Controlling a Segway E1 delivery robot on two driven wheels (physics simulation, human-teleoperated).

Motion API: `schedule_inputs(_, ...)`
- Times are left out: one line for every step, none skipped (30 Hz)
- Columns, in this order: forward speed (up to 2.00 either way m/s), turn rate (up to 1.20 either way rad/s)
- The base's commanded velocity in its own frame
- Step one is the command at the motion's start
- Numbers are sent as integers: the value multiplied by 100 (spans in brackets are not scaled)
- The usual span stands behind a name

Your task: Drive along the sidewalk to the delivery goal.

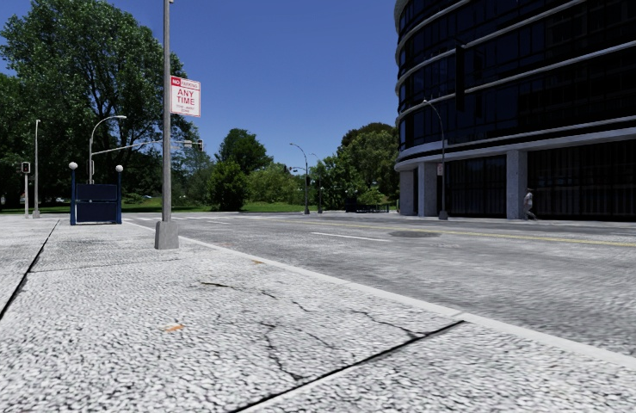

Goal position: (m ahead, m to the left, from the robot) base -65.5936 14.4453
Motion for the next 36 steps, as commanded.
schedule_inputs(0, 0)
schedule_inputs(0, 0)
schedule_inputs(0, 0)
schedule_inputs(0, 0)
schedule_inputs(0, 0)
schedule_inputs(0, 0)
schedule_inputs(0, 0)
schedule_inputs(0, 0)
schedule_inputs(0, 0)
schedule_inputs(0, 0)
schedule_inputs(0, 0)
schedule_inputs(0, 0)
schedule_inputs(0, 0)
schedule_inputs(0, 0)
schedule_inputs(0, 0)
schedule_inputs(0, 0)
schedule_inputs(0, 0)
schedule_inputs(0, 0)
schedule_inputs(0, 0)
schedule_inputs(0, 0)
schedule_inputs(0, 0)
schedule_inputs(0, 0)
schedule_inputs(0, 0)
schedule_inputs(0, 0)
schedule_inputs(0, 0)
schedule_inputs(0, 0)
schedule_inputs(0, 0)
schedule_inputs(0, 0)
schedule_inputs(0, 0)
schedule_inputs(0, 0)
schedule_inputs(0, 0)
schedule_inputs(0, 0)
schedule_inputs(0, -1)
schedule_inputs(0, -3)
schedule_inputs(0, -3)
schedule_inputs(0, -4)
